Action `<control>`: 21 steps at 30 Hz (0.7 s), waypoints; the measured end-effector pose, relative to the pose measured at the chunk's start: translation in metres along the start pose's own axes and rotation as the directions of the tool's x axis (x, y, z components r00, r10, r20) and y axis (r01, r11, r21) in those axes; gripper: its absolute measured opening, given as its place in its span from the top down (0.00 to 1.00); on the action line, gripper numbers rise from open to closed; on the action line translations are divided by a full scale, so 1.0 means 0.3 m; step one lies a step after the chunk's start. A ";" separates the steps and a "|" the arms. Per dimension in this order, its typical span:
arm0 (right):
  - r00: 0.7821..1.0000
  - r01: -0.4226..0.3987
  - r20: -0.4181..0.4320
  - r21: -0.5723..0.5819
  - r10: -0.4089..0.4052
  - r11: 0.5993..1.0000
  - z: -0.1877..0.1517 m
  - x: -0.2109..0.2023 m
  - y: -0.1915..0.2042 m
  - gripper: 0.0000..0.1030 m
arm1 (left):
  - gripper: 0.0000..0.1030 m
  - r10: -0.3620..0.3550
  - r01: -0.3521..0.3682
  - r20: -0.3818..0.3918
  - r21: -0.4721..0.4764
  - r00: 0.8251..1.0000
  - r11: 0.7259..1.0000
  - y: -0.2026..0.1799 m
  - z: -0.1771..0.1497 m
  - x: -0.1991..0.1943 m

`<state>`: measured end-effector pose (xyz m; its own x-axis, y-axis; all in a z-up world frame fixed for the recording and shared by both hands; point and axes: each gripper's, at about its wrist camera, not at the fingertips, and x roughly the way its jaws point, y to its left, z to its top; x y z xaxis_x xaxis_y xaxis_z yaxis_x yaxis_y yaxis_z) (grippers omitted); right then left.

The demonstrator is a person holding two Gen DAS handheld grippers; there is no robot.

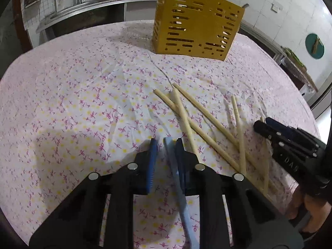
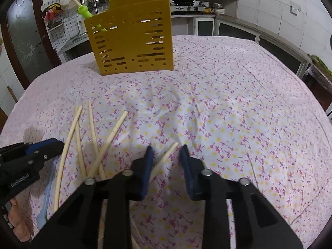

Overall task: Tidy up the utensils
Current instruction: 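Grasp the light-blue spatula with the left tool while the right tool grasps a chopstick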

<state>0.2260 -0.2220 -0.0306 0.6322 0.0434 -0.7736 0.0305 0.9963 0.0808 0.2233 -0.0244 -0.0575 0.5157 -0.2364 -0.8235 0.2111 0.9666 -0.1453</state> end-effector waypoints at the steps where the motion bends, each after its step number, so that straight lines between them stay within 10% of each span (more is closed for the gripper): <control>1: 1.000 -0.001 -0.001 0.002 0.001 1.000 0.002 0.001 -0.003 0.79 | 0.84 0.001 -0.001 -0.002 0.002 1.000 1.000 -0.002 0.002 0.001; 21: 0.996 -0.091 0.004 0.048 0.091 0.995 0.010 0.007 -0.060 0.91 | 0.93 -0.068 0.067 -0.018 -0.051 0.997 0.996 0.063 0.016 -0.004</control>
<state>0.2290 -0.2401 -0.0318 0.6355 0.1336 -0.7605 0.0101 0.9834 0.1812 0.2305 -0.0063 -0.0568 0.4846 -0.3000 -0.8217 0.2031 0.9523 -0.2279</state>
